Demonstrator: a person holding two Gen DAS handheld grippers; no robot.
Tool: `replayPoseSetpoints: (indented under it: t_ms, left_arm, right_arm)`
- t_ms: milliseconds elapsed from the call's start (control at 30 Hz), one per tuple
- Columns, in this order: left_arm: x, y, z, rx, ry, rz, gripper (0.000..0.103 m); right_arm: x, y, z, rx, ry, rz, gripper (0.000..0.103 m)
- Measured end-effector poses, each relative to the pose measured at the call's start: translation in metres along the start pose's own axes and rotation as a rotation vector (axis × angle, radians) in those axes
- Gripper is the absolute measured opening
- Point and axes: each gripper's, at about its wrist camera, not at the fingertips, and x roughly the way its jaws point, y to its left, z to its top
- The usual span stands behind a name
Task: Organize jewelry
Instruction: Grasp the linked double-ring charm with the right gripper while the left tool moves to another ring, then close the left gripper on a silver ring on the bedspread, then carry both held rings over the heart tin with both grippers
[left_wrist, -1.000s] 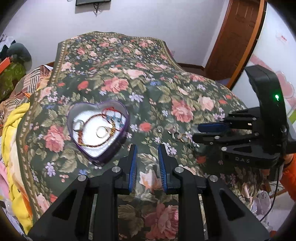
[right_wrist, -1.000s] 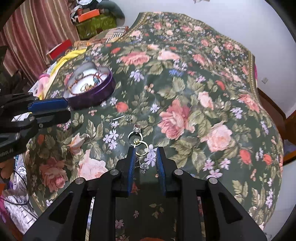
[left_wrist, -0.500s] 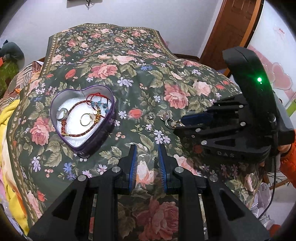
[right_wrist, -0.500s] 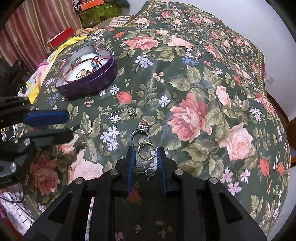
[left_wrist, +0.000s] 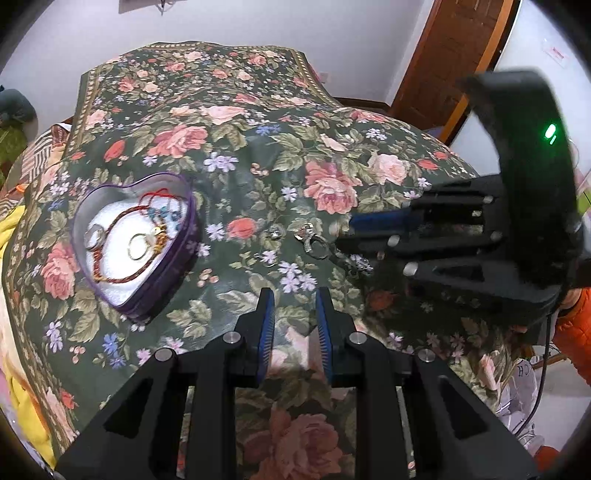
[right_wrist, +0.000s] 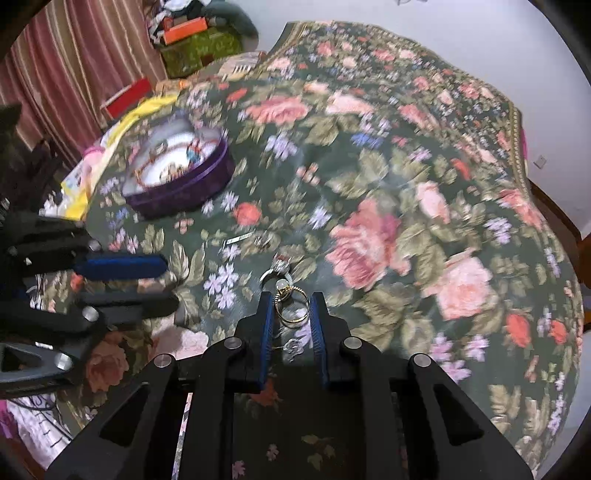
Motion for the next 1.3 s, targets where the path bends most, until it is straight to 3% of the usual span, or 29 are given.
replayPoseSetpoints:
  t_ms: [367,500,767,1033,1100,1167,1300]
  left_arm:
    - [0.023,-0.019,0.025,0.017,0.025,-0.013,0.022]
    - [0.032,-0.021,0.035,0.011,0.019,0.006,0.035]
    - [0.055,-0.022,0.043,0.016,0.052,0.031,0.035]
    - [0.068,-0.031,0.042,0.092,0.042,0.093,0.035]
    - [0.068,-0.033,0.041,0.11,0.037,0.109,0.029]
    - [0.068,-0.032,0.041,0.112,0.04,0.104,0.023]
    - [0.059,-0.026,0.041,0.081,0.029,0.061,0.023]
  right_arm:
    - [-0.043,-0.03,0.01,0.07,-0.144,-0.02,0.018]
    - [-0.052,-0.04,0.009,0.089,-0.176,-0.013,0.018]
    - [-0.056,-0.053,0.004,0.123,-0.2,0.009,0.018]
    - [-0.054,-0.058,0.001,0.137,-0.196,0.018,0.018]
    - [-0.055,-0.059,0.0,0.142,-0.197,0.02,0.018]
    - [-0.055,-0.059,0.0,0.145,-0.198,0.022,0.018]
    - [-0.055,-0.059,0.001,0.145,-0.196,0.021,0.018]
